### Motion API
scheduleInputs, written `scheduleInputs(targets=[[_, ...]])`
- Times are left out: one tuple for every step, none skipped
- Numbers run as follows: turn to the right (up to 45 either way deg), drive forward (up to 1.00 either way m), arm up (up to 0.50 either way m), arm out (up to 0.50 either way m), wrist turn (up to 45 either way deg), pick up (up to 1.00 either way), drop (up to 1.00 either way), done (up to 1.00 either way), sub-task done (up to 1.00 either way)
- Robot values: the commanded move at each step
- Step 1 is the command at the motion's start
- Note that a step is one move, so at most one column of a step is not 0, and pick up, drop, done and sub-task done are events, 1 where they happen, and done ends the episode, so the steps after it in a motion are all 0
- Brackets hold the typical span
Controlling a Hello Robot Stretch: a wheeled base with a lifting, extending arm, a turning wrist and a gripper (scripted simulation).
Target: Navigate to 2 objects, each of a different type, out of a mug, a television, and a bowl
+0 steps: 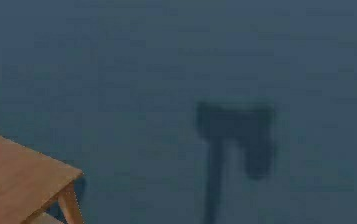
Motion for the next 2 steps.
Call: scheduleInputs(targets=[[-45.0,0.00,0.00,0.00,0.0,0.00,0.00,0.00,0.00],[-12.0,0.00,0.00,0.00,0.0,0.00,0.00,0.00,0.00]])
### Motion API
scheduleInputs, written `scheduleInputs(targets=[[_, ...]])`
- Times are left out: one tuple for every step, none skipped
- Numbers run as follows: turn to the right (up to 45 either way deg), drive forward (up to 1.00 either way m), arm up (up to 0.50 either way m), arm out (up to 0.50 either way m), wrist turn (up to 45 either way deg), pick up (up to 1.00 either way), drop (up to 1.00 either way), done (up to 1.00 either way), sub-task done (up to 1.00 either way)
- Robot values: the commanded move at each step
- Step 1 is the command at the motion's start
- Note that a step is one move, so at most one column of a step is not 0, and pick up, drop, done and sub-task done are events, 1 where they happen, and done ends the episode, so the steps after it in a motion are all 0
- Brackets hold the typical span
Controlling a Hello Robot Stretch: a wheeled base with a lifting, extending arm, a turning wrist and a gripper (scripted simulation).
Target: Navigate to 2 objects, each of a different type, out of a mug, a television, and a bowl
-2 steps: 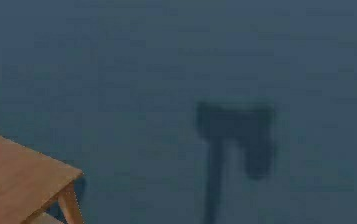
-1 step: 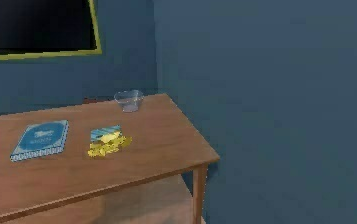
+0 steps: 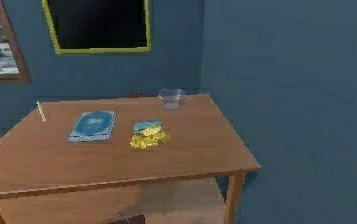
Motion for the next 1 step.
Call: scheduleInputs(targets=[[0.0,0.00,0.00,0.00,0.0,0.00,0.00,1.00,0.00]])
